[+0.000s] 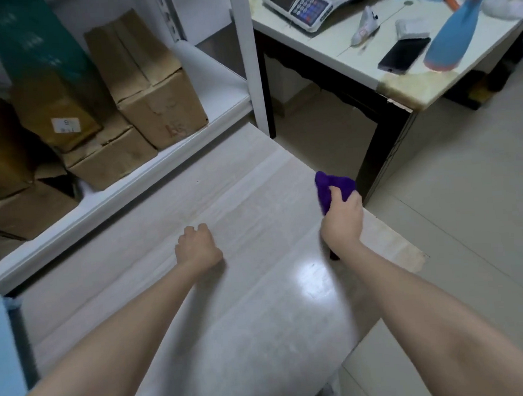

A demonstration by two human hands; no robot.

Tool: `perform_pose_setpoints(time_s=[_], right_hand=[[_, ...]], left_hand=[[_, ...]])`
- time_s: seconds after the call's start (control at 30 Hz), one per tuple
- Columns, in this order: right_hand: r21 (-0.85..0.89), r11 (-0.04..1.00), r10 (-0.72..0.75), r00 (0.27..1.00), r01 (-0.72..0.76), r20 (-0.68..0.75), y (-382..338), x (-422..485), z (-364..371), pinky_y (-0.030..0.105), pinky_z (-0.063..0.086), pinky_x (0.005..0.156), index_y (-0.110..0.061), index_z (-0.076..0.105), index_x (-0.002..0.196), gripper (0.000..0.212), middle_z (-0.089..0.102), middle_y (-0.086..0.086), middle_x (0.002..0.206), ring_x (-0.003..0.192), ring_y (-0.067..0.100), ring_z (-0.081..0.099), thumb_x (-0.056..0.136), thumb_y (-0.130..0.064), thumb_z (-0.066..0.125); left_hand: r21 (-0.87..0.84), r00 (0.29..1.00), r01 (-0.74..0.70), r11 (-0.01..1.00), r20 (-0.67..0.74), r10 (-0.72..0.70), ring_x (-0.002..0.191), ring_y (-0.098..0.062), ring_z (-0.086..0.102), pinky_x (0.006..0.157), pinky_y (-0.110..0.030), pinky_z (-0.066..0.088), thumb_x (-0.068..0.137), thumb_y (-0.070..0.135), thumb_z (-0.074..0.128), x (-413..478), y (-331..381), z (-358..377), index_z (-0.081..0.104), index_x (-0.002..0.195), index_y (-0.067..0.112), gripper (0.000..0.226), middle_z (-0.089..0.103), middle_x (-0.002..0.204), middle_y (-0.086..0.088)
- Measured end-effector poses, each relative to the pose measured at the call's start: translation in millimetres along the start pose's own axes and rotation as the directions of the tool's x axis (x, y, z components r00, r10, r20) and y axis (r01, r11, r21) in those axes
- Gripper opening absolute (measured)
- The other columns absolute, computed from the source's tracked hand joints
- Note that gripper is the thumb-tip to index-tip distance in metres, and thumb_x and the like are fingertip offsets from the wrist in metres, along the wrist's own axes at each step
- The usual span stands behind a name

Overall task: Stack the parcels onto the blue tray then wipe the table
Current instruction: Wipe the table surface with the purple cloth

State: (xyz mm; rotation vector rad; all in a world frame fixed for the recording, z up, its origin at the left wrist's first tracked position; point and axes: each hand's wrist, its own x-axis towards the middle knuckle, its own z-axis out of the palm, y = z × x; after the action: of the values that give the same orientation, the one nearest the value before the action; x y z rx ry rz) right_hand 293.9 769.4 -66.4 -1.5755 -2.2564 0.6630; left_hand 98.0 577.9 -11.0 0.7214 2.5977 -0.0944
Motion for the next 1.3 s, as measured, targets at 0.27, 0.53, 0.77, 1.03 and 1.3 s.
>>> perform_pose_setpoints(time_s=[0.27, 0.53, 0.77, 1.03, 1.3], right_hand=[[0.197, 0.801, -0.592, 0.699, 0.565, 0.402, -163.7, -49.6, 92.5, 0.033, 0.038, 0.098, -0.01, 0.044, 0.141, 0.052, 0.041, 0.016, 0.138, 0.124, 0.034, 0.043, 0.09, 0.0, 0.049], [-0.065, 0.661, -0.657, 0.618, 0.748, 0.432, -195.5, 36.0, 107.9, 0.036, 0.042, 0.076, -0.014, 0.05, 0.133, 0.04, 0.041, 0.008, 0.137, 0.117, 0.029, 0.045, 0.093, -0.014, 0.052], [-0.179, 0.925, -0.278, 0.919, 0.334, 0.278, -223.9, 90.7, 114.0, 0.04, 0.045, 0.091, -0.003, 0.044, 0.133, 0.04, 0.038, 0.017, 0.137, 0.122, 0.033, 0.042, 0.093, -0.004, 0.048], [-0.063, 0.57, -0.721, 0.536, 0.819, 0.44, -238.1, 40.0, 144.2, 0.036, 0.043, 0.087, -0.02, 0.049, 0.137, 0.049, 0.046, 0.007, 0.135, 0.118, 0.028, 0.044, 0.089, -0.015, 0.059], [-0.251, 0.928, -0.241, 0.957, 0.277, 0.164, -122.3, 102.0, 63.7, 0.035, 0.037, 0.084, -0.015, 0.053, 0.13, 0.045, 0.049, 0.011, 0.128, 0.114, 0.031, 0.044, 0.087, -0.005, 0.052]], left_hand=[[0.008, 0.972, 0.233, 0.972, 0.016, -0.233, 0.109, -0.031, 0.05, 0.09, -0.039, 0.047, 0.07, 0.039, 0.077, 34.8, -60.0, -21.0, 0.047, 0.117, 0.013, 0.061, 0.047, 0.121, -0.013], [0.05, 0.972, 0.219, 0.974, 0.078, -0.222, 0.109, -0.031, 0.051, 0.092, -0.038, 0.045, 0.072, 0.038, 0.075, 49.6, -88.6, -26.2, 0.046, 0.118, 0.013, 0.059, 0.047, 0.121, -0.012], [0.049, 0.976, 0.216, 0.975, 0.024, -0.217, 0.096, -0.026, 0.06, 0.074, -0.029, 0.049, 0.068, 0.021, 0.074, 65.1, -86.5, -28.4, 0.057, 0.101, 0.011, 0.038, 0.057, 0.107, -0.01], [0.067, 0.977, 0.205, 0.977, 0.051, -0.208, 0.083, -0.022, 0.061, 0.064, -0.026, 0.048, 0.068, 0.014, 0.073, 68.5, -81.7, -29.8, 0.063, 0.083, 0.013, 0.019, 0.062, 0.088, -0.004], [-0.002, 0.975, 0.218, 0.976, 0.047, -0.218, 0.087, -0.025, 0.059, 0.067, -0.029, 0.049, 0.073, 0.013, 0.068, 66.5, -82.3, -25.5, 0.056, 0.088, 0.012, 0.019, 0.059, 0.103, -0.01]])
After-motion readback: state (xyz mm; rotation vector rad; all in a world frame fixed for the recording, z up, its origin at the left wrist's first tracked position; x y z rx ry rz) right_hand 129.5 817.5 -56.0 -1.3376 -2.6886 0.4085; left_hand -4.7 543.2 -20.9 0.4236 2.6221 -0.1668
